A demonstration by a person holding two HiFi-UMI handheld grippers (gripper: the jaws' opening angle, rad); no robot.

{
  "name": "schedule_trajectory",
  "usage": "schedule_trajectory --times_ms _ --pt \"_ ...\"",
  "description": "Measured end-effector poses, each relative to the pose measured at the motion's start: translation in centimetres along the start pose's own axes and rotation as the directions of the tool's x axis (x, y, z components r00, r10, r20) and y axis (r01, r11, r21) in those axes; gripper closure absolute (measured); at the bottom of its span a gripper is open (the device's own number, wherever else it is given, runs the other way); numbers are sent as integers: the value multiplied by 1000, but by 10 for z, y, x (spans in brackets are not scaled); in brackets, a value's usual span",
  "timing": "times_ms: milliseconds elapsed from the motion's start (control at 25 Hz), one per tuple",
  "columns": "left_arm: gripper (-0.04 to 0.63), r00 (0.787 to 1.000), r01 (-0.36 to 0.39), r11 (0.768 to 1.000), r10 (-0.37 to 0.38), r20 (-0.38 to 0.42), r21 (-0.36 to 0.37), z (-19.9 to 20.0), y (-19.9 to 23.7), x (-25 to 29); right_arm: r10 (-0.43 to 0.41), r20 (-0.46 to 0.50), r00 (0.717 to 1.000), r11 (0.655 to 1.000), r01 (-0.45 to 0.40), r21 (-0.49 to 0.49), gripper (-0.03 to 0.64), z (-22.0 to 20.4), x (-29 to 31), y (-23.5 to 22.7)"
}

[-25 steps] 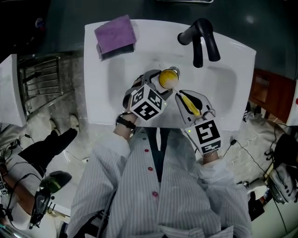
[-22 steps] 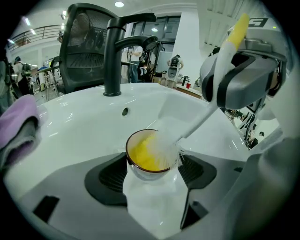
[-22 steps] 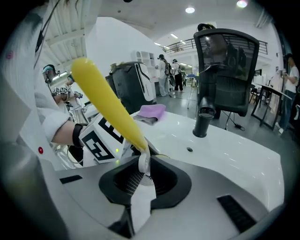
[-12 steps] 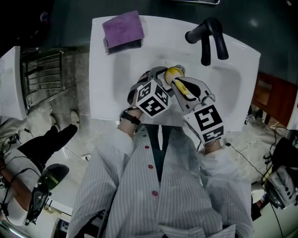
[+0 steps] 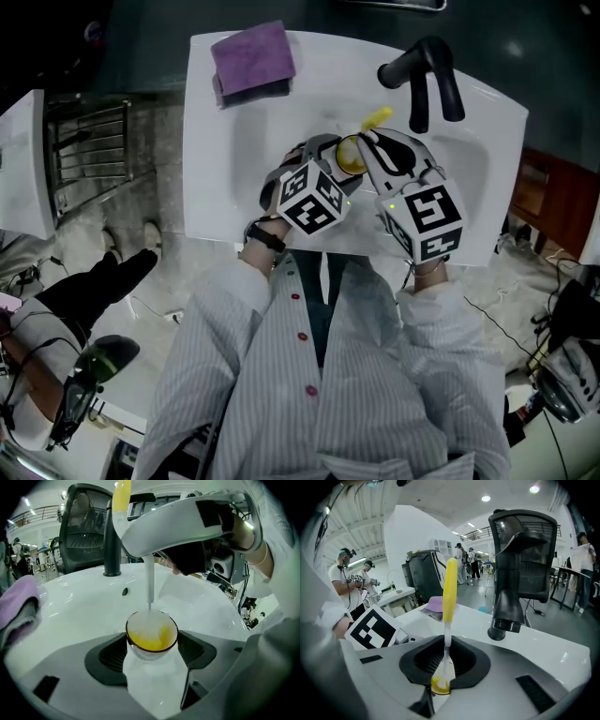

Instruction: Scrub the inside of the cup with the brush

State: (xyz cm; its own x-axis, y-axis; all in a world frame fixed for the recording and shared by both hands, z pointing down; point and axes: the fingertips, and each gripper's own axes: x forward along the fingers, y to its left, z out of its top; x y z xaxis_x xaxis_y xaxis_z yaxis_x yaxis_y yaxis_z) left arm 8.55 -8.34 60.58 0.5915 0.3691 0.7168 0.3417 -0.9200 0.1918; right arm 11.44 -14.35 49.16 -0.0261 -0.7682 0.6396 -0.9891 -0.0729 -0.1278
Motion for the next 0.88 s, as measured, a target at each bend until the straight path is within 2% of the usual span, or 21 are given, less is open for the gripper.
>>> schedule_trajectory --times_ms 160,480,680,880 --pt "247 1000 1 1000 -1 0 -1 -1 0 0 -20 -17 1000 1000 20 8 560 -10 -9 -9" --pt "247 1000 2 1000 -2 3 3 0 0 -1 -45 -58 997 995 50 91 560 -45 -42 -17" --pt "247 1000 2 1000 -2 4 4 0 0 0 1 -98 995 998 5 65 560 -58 -51 6" --pt "247 1000 5 1000 -5 1 5 0 -1 0 68 -116 991 997 -63 45 558 -52 -46 36"
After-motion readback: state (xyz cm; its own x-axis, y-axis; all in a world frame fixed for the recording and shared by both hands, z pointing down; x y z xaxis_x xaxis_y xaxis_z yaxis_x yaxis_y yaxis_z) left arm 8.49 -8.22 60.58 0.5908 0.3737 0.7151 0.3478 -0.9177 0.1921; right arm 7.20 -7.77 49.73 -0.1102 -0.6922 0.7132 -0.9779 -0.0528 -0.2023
